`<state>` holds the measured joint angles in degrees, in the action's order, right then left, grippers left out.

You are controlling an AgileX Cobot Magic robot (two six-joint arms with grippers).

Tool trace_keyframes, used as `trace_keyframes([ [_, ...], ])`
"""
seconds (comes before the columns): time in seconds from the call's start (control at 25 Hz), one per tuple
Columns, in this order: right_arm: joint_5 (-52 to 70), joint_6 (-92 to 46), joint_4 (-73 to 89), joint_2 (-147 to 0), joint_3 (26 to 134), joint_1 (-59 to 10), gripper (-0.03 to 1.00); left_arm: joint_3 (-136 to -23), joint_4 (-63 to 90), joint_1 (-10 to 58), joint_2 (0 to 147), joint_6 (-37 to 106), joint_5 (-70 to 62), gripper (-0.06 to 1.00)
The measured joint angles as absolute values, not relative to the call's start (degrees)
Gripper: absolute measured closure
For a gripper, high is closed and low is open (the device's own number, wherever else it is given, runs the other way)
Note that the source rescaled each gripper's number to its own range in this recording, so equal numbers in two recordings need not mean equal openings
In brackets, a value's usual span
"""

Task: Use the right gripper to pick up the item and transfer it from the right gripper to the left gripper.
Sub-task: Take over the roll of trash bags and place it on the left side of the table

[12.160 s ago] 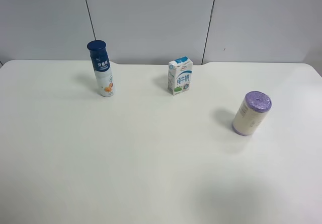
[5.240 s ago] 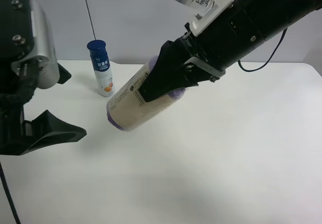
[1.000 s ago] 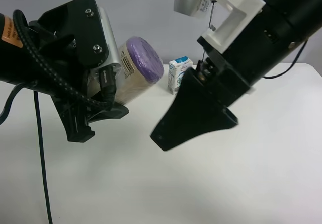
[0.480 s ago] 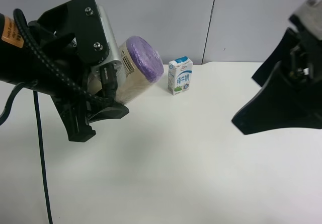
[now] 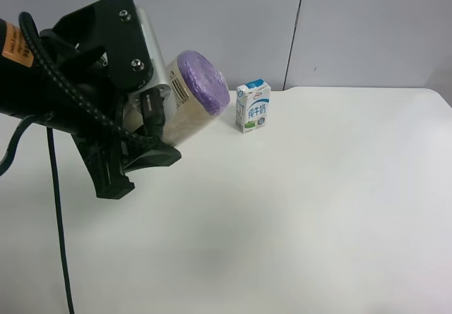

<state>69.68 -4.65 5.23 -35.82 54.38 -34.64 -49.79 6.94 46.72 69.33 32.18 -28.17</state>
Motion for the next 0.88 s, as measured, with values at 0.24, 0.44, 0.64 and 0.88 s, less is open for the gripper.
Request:
trace_keyframes([
  [0.24, 69.81, -2.67, 4.55, -21.19, 43.87, -34.69, -0.03, -49.79, 6.94, 46.72, 69.33, 32.16, -28.74, 0.94],
  [0.44, 69.85, -0.98, 0.74, -10.58, 38.92, -34.69, -0.03, -49.79, 6.94, 46.72, 69.33, 32.16, -29.06, 0.94],
  [0.64, 69.72, 0.65, -1.59, -3.13, 34.79, -34.69, -0.03, -49.79, 6.94, 46.72, 69.33, 32.16, -29.24, 0.94],
  [0.88, 67.04, 0.83, -1.36, 0.16, 29.88, -34.69, -0.03, -49.79, 6.94, 46.72, 69.33, 32.16, -29.44, 0.94],
])
